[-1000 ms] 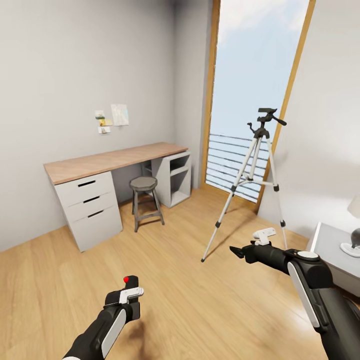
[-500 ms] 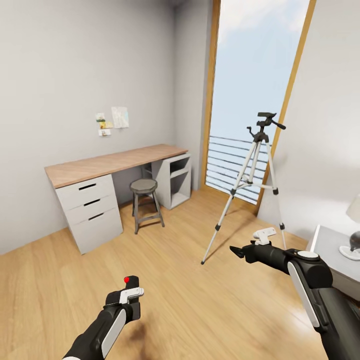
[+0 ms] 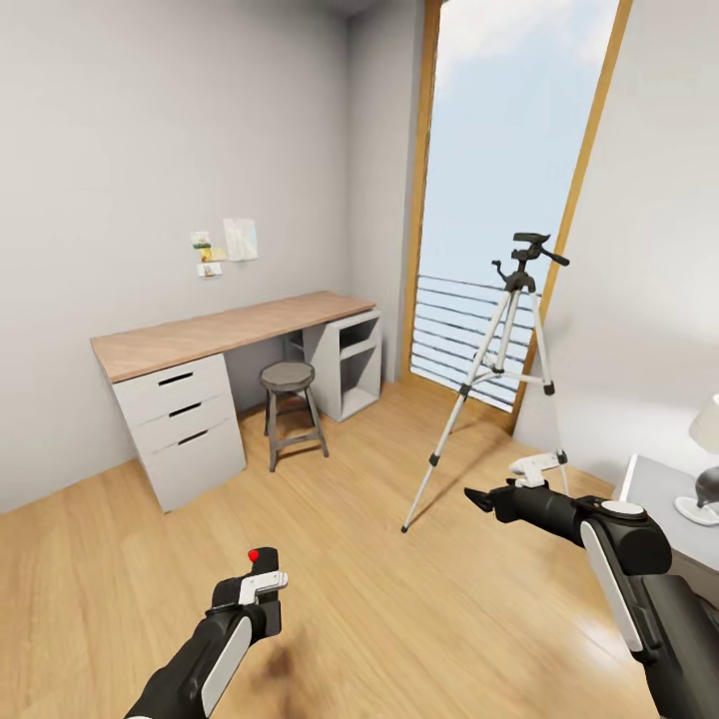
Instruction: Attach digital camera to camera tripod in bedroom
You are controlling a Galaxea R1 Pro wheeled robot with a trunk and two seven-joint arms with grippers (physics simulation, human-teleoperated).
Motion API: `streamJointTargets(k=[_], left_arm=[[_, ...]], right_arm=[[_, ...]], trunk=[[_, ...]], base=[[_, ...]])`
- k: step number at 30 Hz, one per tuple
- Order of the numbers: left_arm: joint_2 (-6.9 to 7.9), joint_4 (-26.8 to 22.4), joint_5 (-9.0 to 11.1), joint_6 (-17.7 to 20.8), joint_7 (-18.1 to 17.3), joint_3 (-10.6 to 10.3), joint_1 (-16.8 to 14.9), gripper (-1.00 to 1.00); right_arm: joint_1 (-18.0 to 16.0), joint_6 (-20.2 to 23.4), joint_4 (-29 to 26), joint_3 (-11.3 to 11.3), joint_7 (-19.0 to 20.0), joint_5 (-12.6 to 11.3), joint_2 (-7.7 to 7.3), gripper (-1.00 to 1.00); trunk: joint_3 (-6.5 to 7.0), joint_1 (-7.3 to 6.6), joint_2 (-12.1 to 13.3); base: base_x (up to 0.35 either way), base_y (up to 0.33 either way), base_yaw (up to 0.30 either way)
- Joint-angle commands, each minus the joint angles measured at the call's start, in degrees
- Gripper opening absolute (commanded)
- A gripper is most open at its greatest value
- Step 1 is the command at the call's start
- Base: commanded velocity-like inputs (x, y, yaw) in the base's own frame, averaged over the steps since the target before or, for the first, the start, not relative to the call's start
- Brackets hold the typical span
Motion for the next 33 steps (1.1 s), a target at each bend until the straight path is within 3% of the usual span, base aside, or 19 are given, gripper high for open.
streamJointTargets(k=[1, 33], left_arm=[[0.03, -0.32, 0.4, 0.29, 0.31, -0.16, 0.12, -1.0], [-0.19, -1.08, 0.3, 0.15, 0.44, -0.22, 0.71, -1.0]], right_arm=[[-0.03, 0.34, -0.04, -0.26, 0.12, -0.2, 0.0, 1.0], [0.2, -2.29, -0.04, -0.34, 0.03, -0.2, 0.6, 1.0]], trunk=[[0.13, -0.23, 0.39], [5.87, -7.26, 13.22]], base=[[0.0, 0.0, 0.0], [0.0, 0.0, 0.0]])
